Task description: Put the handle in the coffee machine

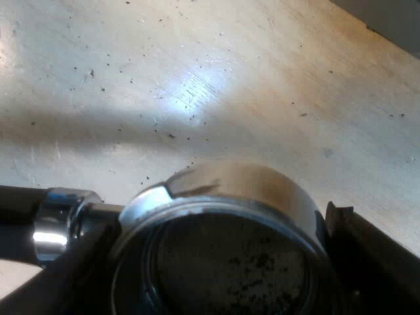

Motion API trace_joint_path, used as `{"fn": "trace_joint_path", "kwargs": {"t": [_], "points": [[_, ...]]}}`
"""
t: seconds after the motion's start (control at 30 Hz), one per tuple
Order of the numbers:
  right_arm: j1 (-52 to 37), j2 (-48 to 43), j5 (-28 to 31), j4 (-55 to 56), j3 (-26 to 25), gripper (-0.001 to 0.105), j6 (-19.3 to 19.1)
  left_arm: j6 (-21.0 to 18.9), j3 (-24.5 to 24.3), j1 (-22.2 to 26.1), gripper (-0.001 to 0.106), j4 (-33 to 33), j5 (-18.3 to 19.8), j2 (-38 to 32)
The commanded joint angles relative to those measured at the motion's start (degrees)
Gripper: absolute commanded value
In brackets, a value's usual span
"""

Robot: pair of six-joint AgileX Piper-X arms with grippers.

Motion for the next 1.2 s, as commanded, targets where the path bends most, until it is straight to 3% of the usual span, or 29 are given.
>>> {"fn": "trace_joint_path", "kwargs": {"t": [0.03, 0.23, 0.43, 0.5, 0.63, 1.0, 1.2], "points": [[-0.1, -1.3, -0.5, -0.1, -0.5, 0.000, 1.3, -0.1, -0.2, -0.3, 0.082, -0.6, 0.3, -0.1], [-0.1, -1.3, -1.2, -0.2, -0.5, 0.000, 5.3, -0.1, -0.2, -0.3, 0.082, -1.4, 1.8, 0.2], [-0.1, -1.3, -2.3, -0.1, -0.6, 0.000, 6.7, 0.0, -0.2, -0.3, 0.082, -2.9, 9.4, 0.6], [-0.1, -1.3, -2.3, 1.2, -0.8, 0.000, 6.7, 3.7, -0.2, -0.3, 0.082, -3.0, 14.1, 0.6], [-0.1, -1.3, -3.6, 3.1, -1.0, 0.000, 6.7, 9.1, -0.2, -0.3, 0.082, -2.0, 14.5, 0.6], [-0.1, -2.6, -4.8, 3.3, -1.1, 0.000, 6.7, 10.0, -0.2, -0.3, 0.082, -3.7, 14.5, 0.6], [-0.1, -3.1, -4.8, 3.3, -1.1, 0.000, 6.8, 15.9, -0.2, -0.3, 0.082, -3.2, 16.0, 0.9]]}}
